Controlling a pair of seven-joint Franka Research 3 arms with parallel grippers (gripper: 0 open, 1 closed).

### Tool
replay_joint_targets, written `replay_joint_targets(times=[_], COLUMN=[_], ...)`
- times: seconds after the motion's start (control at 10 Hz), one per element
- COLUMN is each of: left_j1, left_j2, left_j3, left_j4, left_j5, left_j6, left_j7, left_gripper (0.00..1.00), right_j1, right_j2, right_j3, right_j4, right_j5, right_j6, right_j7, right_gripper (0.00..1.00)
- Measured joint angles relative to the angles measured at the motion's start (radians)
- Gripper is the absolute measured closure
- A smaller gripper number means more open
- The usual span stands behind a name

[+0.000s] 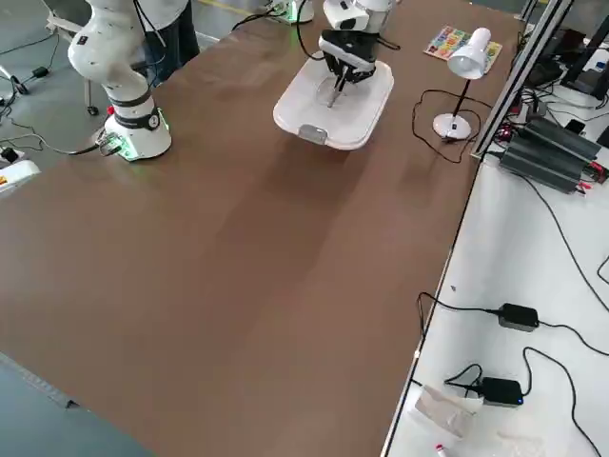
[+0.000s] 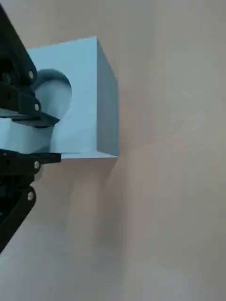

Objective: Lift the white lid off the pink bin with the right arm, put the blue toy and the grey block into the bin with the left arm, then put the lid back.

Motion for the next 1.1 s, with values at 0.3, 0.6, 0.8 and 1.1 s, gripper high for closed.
replay_joint_targets(times=[0.3,0.6,0.8,1.1], left_j1=[-0.002,-0.023,-0.025,-0.087], left_j2=[-0.04,0.043,0.157,0.252], left_j3=[-0.03,-0.202,-0.283,-0.402], left_j4=[0.178,0.536,0.768,0.962], left_j5=[-0.004,-0.018,-0.026,-0.05], left_j6=[-0.215,-0.469,-0.581,-0.608], left_j7=[-0.059,-0.316,-0.504,-0.791], left_gripper=[0.74,0.74,0.74,0.74], right_j1=[0.0,-0.001,-0.001,-0.002], right_j2=[0.0,0.0,0.0,0.0], right_j3=[0.0,-0.001,-0.001,-0.001], right_j4=[0.001,0.003,0.004,0.004], right_j5=[0.0,0.0,0.0,-0.001], right_j6=[0.0,0.0,0.0,0.0], right_j7=[0.0,0.0,0.0,0.0], right_gripper=[0.93,0.93,0.93,0.93])
